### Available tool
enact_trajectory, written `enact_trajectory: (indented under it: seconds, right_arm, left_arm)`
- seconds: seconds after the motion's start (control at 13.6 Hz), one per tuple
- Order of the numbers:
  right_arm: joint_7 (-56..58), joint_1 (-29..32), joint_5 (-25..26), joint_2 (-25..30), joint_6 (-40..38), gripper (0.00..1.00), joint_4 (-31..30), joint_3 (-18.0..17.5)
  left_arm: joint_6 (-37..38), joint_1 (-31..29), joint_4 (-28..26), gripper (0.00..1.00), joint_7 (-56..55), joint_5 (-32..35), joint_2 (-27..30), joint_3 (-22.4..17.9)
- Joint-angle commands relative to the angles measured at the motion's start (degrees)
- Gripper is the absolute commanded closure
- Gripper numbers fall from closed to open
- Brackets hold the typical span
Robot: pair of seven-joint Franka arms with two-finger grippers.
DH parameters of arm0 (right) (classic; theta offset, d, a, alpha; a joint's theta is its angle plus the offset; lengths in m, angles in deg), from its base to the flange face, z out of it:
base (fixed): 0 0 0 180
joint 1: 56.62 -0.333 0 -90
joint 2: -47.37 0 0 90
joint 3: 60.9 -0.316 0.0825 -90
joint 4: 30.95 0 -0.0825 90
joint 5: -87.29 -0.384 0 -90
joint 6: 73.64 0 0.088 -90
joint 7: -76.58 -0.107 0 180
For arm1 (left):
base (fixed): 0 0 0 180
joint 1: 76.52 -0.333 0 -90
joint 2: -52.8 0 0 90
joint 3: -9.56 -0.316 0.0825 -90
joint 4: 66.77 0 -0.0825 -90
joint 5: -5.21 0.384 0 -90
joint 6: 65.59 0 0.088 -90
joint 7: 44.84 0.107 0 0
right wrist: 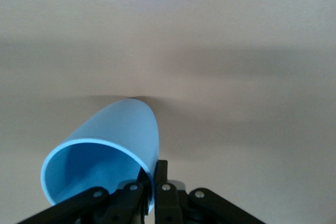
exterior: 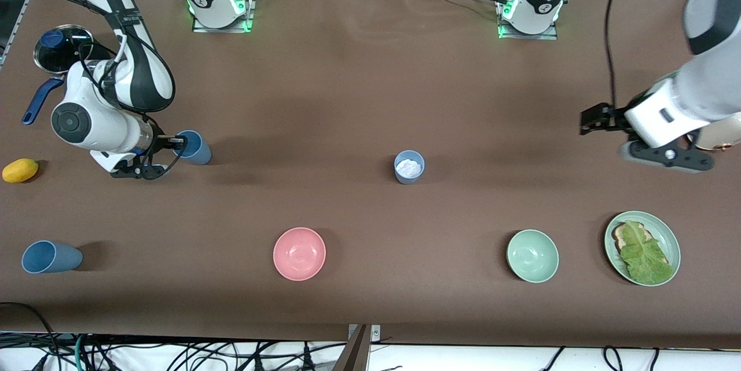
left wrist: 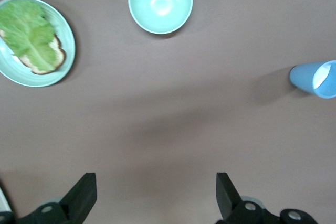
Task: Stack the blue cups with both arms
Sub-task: 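Withdraw the left gripper while the right gripper carries its cup to the middle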
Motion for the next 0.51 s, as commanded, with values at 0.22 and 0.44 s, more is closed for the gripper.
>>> enact_trajectory:
  seconds: [0.22, 0.44]
  right_arm:
    - [-18.8, -8.7, -2.4, -0.2, -10.1, 1.00, 9.4, -2.8]
    - [-31.4, -16.6, -2.5, -0.8, -10.4, 1.00, 13.0, -2.8]
  left_arm:
    - [-0.5, 5.9, -6.7, 0.00, 4.5, -1.1, 7.0, -10.1]
    - [-0.1, 5.7, -5.9, 0.00, 4.3, -1.0, 7.0, -10.1]
